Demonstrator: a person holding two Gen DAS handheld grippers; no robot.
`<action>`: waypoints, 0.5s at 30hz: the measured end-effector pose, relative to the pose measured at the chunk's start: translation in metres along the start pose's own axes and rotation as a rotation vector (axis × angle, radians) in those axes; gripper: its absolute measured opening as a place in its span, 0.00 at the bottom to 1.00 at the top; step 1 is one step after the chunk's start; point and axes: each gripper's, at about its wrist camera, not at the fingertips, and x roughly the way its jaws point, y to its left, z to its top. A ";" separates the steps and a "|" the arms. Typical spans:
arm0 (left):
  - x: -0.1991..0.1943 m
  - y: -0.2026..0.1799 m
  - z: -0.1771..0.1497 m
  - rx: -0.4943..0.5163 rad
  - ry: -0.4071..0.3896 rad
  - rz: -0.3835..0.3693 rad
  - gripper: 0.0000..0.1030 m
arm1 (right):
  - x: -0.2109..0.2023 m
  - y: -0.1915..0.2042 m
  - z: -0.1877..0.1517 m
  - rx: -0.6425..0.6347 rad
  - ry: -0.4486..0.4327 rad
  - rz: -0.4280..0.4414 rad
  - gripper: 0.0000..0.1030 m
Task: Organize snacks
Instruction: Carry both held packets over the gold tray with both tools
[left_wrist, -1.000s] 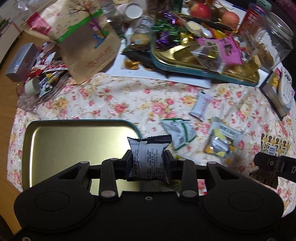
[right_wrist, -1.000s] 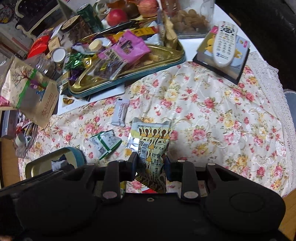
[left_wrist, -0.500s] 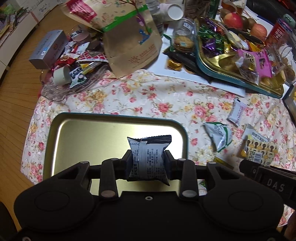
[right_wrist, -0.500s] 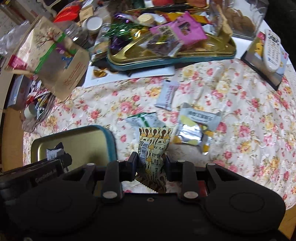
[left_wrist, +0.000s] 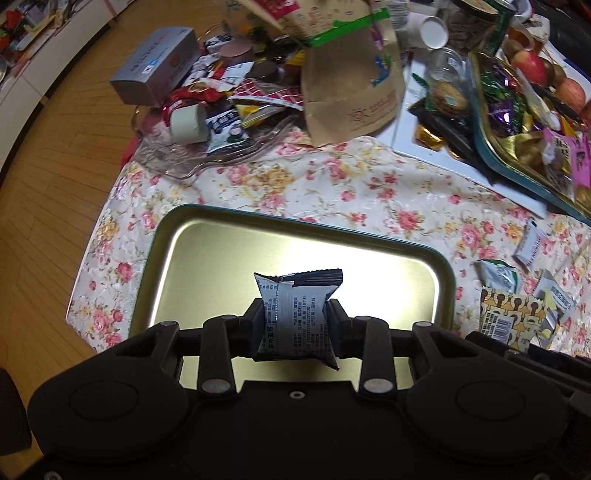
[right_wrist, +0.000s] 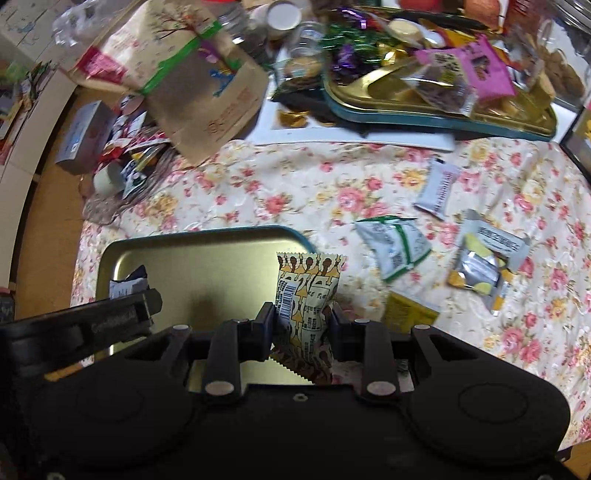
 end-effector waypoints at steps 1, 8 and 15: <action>0.001 0.003 0.000 -0.007 0.005 0.003 0.42 | 0.001 0.004 0.000 -0.006 0.001 0.006 0.31; 0.009 0.019 0.001 -0.029 0.063 0.006 0.43 | 0.006 0.020 -0.005 -0.047 0.014 0.016 0.31; 0.008 0.028 0.003 -0.050 0.050 0.047 0.43 | 0.009 0.027 -0.005 -0.054 0.016 0.023 0.31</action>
